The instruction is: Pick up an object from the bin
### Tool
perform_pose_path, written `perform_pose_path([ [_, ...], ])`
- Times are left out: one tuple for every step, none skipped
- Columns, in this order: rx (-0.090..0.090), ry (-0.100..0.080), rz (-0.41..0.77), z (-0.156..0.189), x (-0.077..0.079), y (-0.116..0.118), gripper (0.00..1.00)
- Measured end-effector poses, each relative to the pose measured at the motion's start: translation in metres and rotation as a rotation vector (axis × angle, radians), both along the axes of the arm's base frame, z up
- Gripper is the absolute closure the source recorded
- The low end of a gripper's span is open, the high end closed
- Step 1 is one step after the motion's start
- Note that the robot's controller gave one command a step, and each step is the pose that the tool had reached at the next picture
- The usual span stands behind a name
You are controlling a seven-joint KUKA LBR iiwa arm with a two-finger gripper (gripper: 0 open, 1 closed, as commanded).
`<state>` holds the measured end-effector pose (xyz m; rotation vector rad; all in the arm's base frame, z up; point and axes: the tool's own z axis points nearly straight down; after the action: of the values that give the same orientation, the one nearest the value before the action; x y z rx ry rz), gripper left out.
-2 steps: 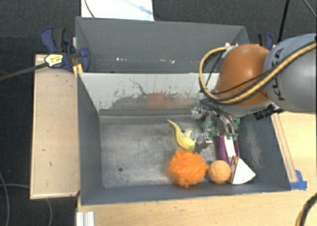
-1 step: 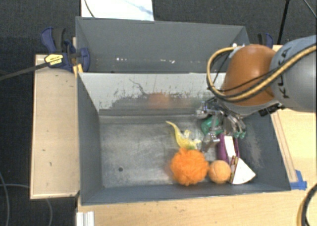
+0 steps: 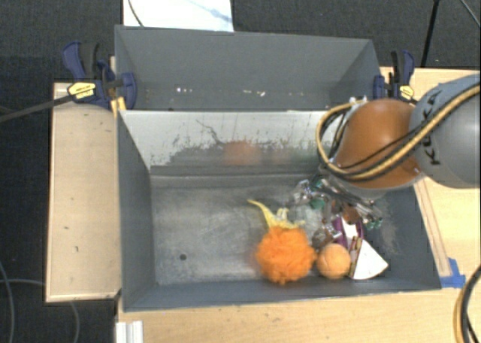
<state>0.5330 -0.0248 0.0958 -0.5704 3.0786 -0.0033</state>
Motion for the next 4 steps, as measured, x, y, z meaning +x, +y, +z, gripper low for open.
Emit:
perform_pose_path([
  [0.004, 0.011, -0.026, -0.021, -0.006, -0.008, 0.00],
  [-0.002, -0.012, 0.555, -0.021, -0.028, -0.033, 1.00],
  [-0.002, -0.012, 0.554, -0.021, -0.028, -0.033, 1.00],
  [0.002, 0.004, 0.709, -0.012, -0.024, -0.047, 1.00],
])
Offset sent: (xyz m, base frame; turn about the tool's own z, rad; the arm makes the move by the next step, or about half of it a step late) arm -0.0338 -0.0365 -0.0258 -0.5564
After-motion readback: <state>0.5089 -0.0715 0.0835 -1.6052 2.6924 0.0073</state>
